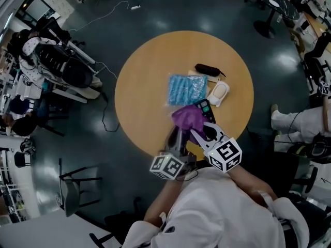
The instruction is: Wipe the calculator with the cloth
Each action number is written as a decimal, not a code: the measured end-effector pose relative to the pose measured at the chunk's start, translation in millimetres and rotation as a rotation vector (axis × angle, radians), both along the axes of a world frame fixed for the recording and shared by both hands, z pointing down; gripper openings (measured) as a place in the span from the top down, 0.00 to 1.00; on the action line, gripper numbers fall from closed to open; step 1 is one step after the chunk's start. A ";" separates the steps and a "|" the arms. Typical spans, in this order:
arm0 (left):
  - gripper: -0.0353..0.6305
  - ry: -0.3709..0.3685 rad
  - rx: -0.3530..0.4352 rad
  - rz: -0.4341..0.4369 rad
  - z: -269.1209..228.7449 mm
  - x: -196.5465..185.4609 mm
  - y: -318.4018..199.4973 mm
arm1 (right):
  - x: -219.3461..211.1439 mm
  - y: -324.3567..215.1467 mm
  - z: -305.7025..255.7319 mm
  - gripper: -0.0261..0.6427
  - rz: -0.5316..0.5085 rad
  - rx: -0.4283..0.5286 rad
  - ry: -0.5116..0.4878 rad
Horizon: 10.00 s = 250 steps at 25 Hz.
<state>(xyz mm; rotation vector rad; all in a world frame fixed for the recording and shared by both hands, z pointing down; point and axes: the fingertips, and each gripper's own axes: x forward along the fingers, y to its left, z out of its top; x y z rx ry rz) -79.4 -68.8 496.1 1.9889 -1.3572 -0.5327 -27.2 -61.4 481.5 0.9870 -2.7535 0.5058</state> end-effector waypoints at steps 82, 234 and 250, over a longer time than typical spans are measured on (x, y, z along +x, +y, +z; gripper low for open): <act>0.88 -1.145 0.666 0.442 -27.7 47.6 70.2 | 82.8 8.2 45.6 0.84 -0.024 -0.254 0.077; 0.75 -0.523 -0.699 0.176 295.7 -88.6 9.2 | 89.7 8.7 70.0 0.84 -0.074 -0.250 -0.020; 0.94 -0.765 0.298 -0.021 -65.8 -16.4 -16.2 | 87.7 -27.5 -28.7 0.84 0.135 0.168 -0.017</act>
